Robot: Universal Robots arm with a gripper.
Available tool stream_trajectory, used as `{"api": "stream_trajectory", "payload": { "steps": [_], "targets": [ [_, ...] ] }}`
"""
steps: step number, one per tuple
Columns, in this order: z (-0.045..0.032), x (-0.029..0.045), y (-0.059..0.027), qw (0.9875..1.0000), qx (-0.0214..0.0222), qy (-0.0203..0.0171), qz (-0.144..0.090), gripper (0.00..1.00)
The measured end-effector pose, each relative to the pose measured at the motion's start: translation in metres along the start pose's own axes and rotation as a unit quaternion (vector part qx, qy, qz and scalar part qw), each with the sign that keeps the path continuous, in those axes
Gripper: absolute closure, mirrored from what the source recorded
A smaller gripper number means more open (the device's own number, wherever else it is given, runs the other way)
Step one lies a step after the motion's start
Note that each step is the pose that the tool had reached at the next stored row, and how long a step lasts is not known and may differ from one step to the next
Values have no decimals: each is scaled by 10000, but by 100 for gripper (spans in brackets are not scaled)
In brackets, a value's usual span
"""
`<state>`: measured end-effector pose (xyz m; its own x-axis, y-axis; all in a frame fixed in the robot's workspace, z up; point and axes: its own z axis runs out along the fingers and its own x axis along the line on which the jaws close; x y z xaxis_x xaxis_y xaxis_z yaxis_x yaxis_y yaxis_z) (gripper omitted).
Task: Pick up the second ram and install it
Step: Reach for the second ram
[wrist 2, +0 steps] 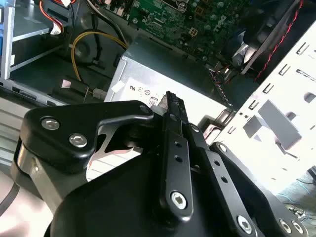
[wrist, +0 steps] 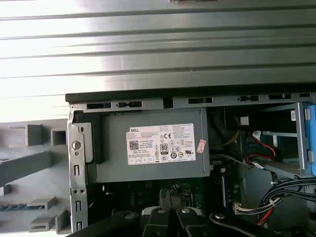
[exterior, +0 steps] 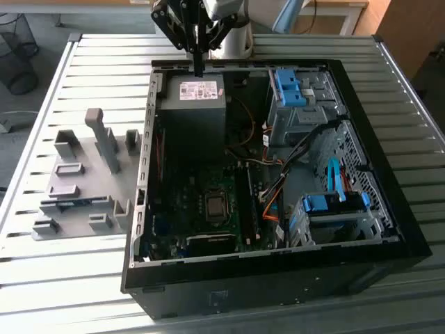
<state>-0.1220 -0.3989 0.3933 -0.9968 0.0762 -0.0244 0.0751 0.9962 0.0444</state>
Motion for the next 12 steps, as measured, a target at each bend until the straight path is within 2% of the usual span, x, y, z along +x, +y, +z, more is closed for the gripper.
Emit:
{"api": "stream_trajectory", "payload": {
  "steps": [12],
  "targets": [
    [-1,39,-3,10000,0,0,0,90]
  ]
}}
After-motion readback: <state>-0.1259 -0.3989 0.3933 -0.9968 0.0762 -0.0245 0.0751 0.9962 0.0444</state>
